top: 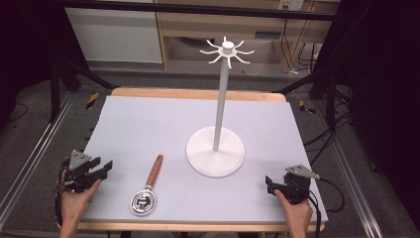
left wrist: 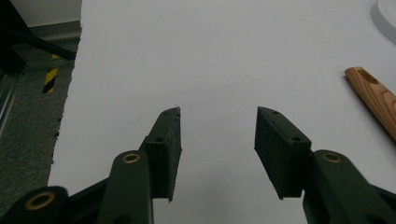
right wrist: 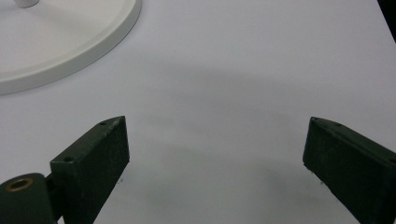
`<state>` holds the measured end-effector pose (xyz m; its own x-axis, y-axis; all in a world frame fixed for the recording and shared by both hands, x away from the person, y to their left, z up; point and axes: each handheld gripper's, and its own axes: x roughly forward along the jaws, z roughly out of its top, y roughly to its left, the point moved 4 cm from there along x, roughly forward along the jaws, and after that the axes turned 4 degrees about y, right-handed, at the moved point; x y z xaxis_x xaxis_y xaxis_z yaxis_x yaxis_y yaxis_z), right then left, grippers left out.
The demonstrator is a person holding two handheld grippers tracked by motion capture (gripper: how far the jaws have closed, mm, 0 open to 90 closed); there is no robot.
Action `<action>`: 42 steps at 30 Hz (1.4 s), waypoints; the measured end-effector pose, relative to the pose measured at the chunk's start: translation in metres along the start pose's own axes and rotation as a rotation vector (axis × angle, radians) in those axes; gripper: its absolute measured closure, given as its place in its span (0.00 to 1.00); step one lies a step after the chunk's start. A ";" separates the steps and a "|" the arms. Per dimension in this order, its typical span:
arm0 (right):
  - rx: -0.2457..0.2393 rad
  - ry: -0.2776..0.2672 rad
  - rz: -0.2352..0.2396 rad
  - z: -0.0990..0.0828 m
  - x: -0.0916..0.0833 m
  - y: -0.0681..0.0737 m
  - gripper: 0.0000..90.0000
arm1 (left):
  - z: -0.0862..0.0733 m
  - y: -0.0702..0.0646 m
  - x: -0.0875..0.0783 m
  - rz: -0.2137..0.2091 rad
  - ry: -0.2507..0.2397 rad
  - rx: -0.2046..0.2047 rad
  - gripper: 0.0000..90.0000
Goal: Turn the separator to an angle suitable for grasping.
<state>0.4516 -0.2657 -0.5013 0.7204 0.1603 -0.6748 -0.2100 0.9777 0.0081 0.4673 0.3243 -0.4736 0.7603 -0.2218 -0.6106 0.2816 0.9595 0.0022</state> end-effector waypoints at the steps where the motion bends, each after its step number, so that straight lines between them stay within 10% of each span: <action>1: 0.004 -0.001 0.002 0.000 0.000 -0.001 0.08 | 0.001 0.000 -0.001 -0.004 -0.003 -0.003 0.56; 42: -0.027 0.005 -0.001 -0.001 0.001 0.006 0.09 | 0.050 -0.068 -0.020 -0.162 -0.005 0.091 0.45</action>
<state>0.4505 -0.2597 -0.5023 0.7173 0.1588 -0.6785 -0.2273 0.9737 -0.0125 0.4622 0.2551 -0.4217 0.7033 -0.3733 -0.6050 0.4522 0.8916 -0.0244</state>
